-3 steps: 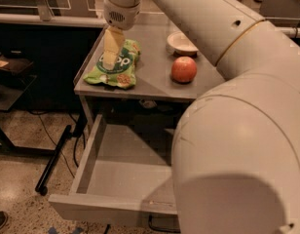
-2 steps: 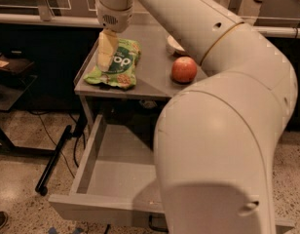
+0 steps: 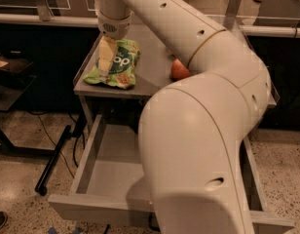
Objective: Place green rice chip bag into top drawer
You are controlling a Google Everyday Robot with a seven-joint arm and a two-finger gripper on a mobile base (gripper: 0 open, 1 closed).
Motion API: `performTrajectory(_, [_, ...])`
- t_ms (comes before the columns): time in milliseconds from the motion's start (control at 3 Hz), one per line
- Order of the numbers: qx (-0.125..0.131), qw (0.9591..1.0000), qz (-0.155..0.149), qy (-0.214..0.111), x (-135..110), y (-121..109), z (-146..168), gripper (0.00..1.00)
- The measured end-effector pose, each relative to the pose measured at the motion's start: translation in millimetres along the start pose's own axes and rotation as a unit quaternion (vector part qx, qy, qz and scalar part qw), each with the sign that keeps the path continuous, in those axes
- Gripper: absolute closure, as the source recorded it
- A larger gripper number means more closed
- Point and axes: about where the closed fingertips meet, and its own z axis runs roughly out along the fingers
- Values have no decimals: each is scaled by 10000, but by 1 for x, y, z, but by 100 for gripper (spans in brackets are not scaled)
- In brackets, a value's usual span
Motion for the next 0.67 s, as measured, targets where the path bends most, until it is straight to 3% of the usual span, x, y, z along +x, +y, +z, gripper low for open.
performTrajectory(667, [-85,9998,184,-41,10,-3,32,0])
